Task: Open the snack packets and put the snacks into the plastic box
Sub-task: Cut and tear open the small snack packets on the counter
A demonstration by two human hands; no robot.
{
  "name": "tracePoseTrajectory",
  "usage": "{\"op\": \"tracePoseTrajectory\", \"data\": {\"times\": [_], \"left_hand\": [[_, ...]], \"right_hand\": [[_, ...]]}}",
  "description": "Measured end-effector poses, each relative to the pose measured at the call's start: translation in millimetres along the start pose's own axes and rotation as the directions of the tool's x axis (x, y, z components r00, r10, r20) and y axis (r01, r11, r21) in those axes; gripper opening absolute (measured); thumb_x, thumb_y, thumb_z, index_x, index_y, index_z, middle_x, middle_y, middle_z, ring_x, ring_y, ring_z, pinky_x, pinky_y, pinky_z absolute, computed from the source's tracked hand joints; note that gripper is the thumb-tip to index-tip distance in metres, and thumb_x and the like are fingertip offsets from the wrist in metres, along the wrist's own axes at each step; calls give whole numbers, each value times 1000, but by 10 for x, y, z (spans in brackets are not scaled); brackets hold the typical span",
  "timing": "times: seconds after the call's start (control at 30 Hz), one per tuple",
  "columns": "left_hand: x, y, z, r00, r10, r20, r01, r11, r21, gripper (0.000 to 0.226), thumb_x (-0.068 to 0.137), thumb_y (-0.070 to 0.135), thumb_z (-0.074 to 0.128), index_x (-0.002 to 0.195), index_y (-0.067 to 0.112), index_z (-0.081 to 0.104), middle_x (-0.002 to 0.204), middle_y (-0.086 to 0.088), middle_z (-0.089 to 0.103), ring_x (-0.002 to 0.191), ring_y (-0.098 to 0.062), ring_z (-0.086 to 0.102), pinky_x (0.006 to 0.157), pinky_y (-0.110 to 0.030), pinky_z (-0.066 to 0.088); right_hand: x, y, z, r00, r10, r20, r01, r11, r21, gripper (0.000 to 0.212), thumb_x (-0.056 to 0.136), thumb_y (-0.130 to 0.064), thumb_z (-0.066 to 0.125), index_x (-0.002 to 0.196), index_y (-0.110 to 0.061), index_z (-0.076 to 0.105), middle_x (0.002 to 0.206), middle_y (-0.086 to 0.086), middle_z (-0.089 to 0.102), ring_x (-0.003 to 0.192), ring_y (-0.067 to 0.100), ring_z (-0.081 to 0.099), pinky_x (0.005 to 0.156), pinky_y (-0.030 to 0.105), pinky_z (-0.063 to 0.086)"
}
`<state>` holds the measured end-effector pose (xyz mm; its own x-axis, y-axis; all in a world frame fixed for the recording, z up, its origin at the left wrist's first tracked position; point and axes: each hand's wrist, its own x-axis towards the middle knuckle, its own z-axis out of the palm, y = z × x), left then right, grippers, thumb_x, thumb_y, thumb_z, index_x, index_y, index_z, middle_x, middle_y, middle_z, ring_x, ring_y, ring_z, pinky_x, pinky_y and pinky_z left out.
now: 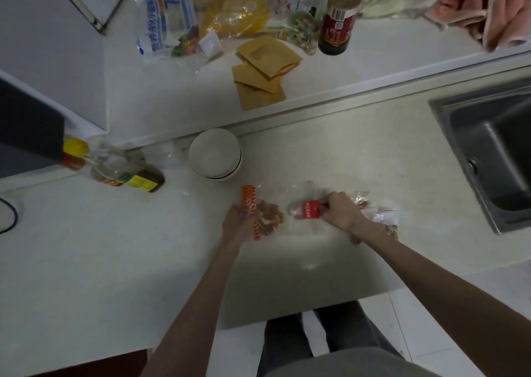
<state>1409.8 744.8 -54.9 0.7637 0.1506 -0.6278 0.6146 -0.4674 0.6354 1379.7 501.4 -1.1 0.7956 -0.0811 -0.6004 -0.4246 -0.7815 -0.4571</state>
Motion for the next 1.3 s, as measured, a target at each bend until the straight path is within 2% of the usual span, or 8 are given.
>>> {"op": "tracePoseTrajectory", "data": {"times": [0.17, 0.33, 0.53, 0.63, 0.77, 0.97, 1.13, 1.3], "left_hand": [[-81, 95, 57, 993, 61, -96, -72, 991, -109, 17, 79, 14, 74, 90, 16, 62, 79, 4, 67, 76, -16, 63, 55, -11, 45], [-160, 125, -43, 982, 116, -151, -138, 981, -140, 15, 76, 6, 71, 85, 11, 59, 74, -2, 66, 64, -16, 58, 57, -28, 45], [-115, 101, -48, 983, 90, -161, -116, 980, -159, 18, 73, 0, 64, 76, 15, 55, 65, 2, 60, 55, -12, 54, 48, -22, 42], [-71, 94, -23, 987, 63, -146, -87, 983, -162, 21, 71, -2, 62, 74, 18, 54, 64, 7, 61, 55, -7, 55, 42, -15, 40], [18, 103, -10, 991, 58, -122, -80, 980, -182, 19, 74, 0, 61, 77, 18, 55, 69, 6, 61, 60, -7, 56, 47, -16, 40], [155, 59, -16, 994, 45, -96, -66, 971, -230, 20, 74, -2, 67, 83, 12, 56, 83, -6, 68, 74, -21, 65, 64, -33, 52], [124, 81, -69, 993, 69, -94, -98, 933, -346, 23, 73, -16, 66, 86, -1, 54, 78, -9, 67, 70, -23, 66, 47, -20, 50], [-14, 223, -91, 997, 78, -7, -69, 838, -542, 31, 73, -30, 52, 82, 0, 49, 64, -12, 68, 49, -21, 65, 45, -26, 51]], "right_hand": [[19, -56, -35, 990, -93, 103, 87, 994, 61, 12, 82, -1, 51, 75, 5, 60, 78, 23, 63, 74, 20, 58, 61, 32, 42], [-39, -110, -52, 970, -221, -98, 226, 973, 41, 26, 83, -21, 60, 92, 3, 67, 87, 22, 69, 83, 30, 66, 74, 41, 51], [-33, -235, 112, 958, -205, -202, 202, 979, -33, 27, 84, -31, 61, 96, -9, 69, 80, 17, 69, 76, 31, 65, 63, 25, 43], [51, -339, 222, 953, -203, -223, 192, 979, -73, 34, 87, -38, 57, 92, -7, 70, 88, 20, 70, 83, 36, 65, 67, 30, 46], [191, -468, 289, 957, -226, -182, 217, 974, -73, 26, 86, -25, 56, 97, -7, 73, 103, 17, 68, 95, 34, 64, 84, 35, 50], [381, -705, 350, 988, -121, -98, 106, 984, -145, 19, 81, -14, 58, 77, 3, 66, 86, 23, 66, 84, 37, 63, 65, 29, 43], [492, -797, 409, 996, -81, -35, 73, 980, -183, 12, 78, -11, 59, 73, -2, 65, 79, 18, 65, 80, 33, 64, 65, 28, 47], [521, -775, 467, 999, -42, -35, 39, 997, -64, 14, 75, -4, 54, 69, 3, 64, 76, 23, 65, 75, 33, 62, 70, 36, 53]]}}
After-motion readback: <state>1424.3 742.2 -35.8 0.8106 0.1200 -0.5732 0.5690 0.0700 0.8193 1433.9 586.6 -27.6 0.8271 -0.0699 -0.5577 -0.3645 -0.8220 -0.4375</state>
